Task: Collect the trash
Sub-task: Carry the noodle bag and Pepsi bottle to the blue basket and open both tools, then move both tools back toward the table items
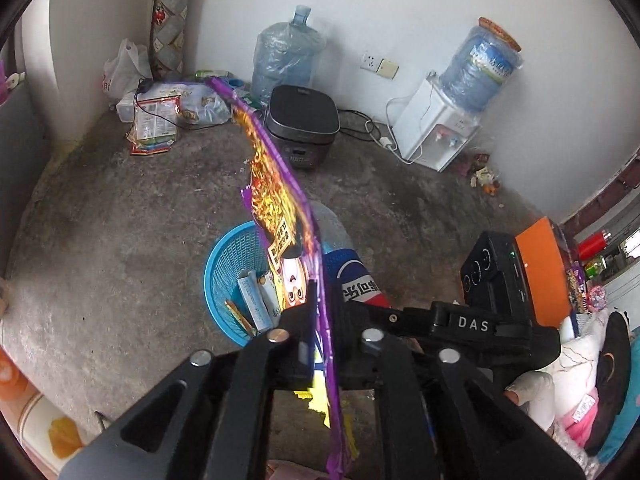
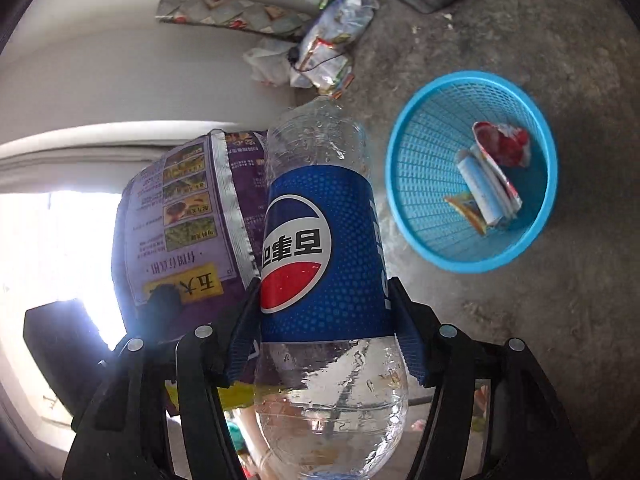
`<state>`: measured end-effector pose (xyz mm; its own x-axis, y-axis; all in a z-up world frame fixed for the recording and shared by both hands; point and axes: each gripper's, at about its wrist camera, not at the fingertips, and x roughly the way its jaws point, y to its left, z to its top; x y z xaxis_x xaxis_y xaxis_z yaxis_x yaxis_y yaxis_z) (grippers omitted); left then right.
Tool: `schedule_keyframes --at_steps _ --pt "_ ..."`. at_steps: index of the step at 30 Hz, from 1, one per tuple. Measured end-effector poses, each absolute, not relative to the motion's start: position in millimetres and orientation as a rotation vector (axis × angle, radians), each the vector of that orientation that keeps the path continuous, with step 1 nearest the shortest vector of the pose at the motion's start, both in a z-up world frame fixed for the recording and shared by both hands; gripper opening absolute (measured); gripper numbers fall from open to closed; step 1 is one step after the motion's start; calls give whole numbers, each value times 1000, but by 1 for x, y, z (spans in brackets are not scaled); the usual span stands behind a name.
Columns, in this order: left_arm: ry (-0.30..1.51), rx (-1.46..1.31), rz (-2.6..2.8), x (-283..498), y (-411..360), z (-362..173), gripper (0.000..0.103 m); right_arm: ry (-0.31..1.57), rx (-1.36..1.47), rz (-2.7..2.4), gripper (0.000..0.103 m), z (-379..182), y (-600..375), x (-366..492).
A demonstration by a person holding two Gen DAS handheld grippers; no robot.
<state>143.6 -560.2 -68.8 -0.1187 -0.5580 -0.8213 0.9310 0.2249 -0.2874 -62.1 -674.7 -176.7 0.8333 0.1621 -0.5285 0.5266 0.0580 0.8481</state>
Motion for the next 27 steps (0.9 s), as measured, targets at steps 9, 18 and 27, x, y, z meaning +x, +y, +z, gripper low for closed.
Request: schedule_keyframes --at_steps 9,18,27 --pt "1123 391 -1242 165 -584 -113 64 606 1590 -481 73 -255 -709 -74" --pt "1002 388 -1267 160 -545 -70 64 588 1475 -564 61 -240 -711 -88" --pt "911 400 -1177 176 -443 5 64 759 1098 -549 34 -212 -714 -9"
